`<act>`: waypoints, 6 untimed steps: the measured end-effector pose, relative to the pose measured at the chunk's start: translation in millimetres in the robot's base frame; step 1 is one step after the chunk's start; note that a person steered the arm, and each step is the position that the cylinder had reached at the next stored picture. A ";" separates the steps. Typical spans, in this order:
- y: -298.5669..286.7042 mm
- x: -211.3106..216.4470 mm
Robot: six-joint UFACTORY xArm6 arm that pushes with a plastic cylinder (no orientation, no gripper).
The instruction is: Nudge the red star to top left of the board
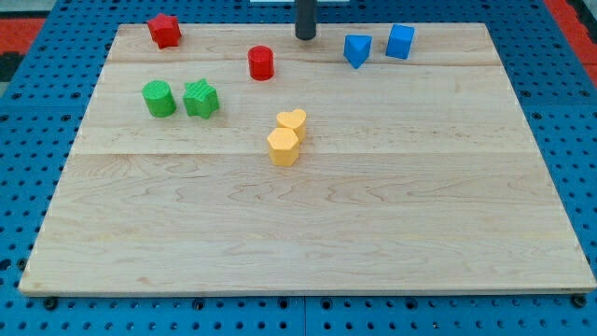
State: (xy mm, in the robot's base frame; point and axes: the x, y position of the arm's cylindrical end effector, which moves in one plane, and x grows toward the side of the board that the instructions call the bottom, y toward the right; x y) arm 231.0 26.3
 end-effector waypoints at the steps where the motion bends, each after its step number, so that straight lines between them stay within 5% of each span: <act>1: 27.2 24.3; 2: 58.8 28.6; 3: 20.3 28.6; 6: -215.1 -29.3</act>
